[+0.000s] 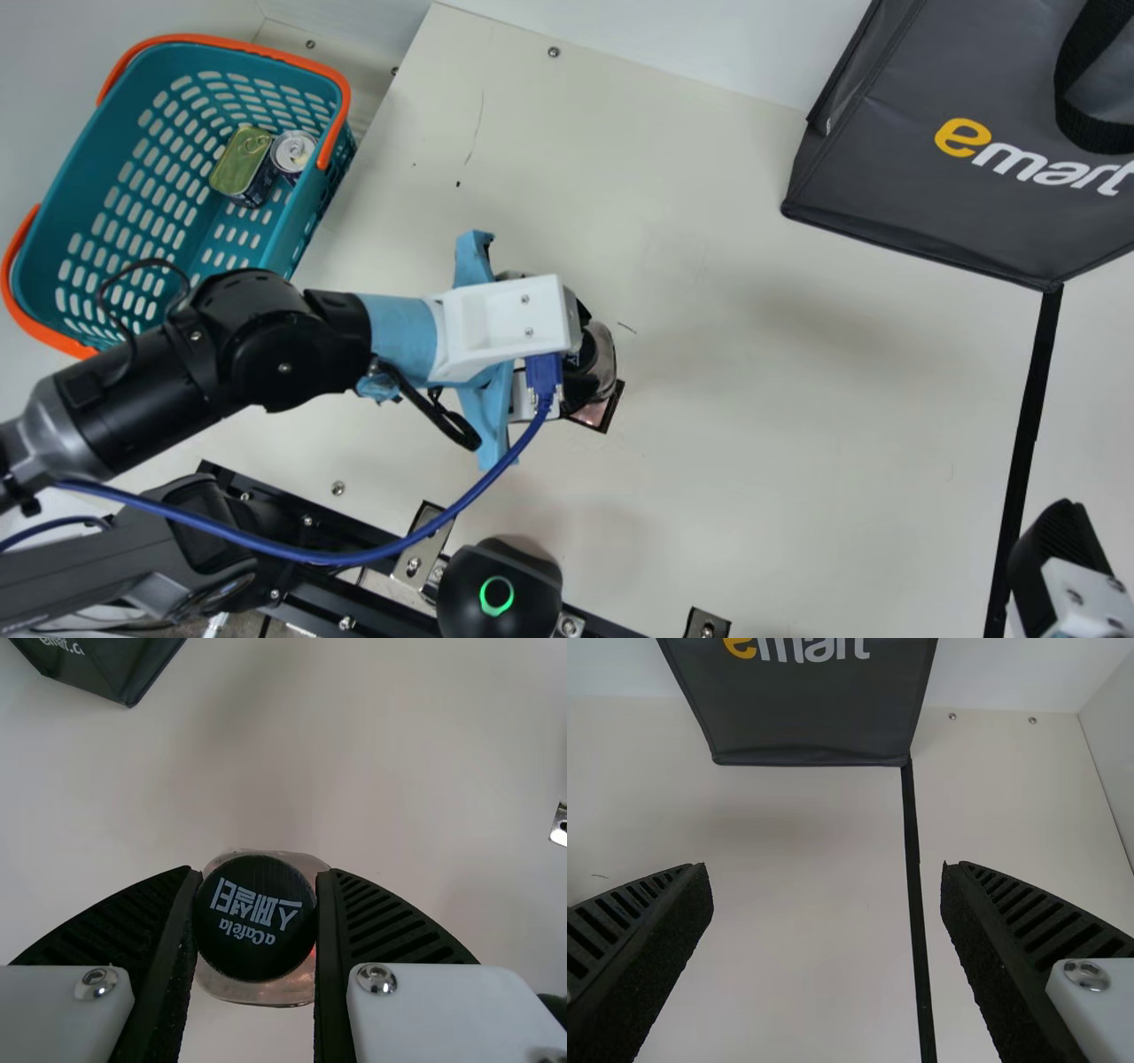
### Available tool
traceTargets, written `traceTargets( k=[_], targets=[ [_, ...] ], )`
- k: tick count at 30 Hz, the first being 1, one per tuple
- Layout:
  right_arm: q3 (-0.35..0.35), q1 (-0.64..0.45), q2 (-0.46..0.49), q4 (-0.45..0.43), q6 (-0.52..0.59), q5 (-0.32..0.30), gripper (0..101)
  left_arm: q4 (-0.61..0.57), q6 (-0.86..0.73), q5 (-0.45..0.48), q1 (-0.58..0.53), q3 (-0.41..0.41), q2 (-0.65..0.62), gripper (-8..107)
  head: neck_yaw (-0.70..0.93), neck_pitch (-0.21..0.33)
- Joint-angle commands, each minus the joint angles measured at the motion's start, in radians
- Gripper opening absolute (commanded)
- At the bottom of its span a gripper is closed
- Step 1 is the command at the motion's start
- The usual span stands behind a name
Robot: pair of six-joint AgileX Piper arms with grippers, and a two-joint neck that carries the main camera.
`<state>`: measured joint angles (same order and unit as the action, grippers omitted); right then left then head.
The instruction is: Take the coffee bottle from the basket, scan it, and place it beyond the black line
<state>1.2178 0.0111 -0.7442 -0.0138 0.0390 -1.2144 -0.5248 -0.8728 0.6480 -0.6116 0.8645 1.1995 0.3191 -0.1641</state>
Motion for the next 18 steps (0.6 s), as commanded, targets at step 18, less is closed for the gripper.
traceTargets(
  k=[18],
  targets=[
    [0.0, 0.0, 0.0, 0.0, 0.0, 0.0, 91, -0.088, -0.172, 0.037, 0.043, -0.002, 0.028, 10, 0.002, 0.026]
  ],
)
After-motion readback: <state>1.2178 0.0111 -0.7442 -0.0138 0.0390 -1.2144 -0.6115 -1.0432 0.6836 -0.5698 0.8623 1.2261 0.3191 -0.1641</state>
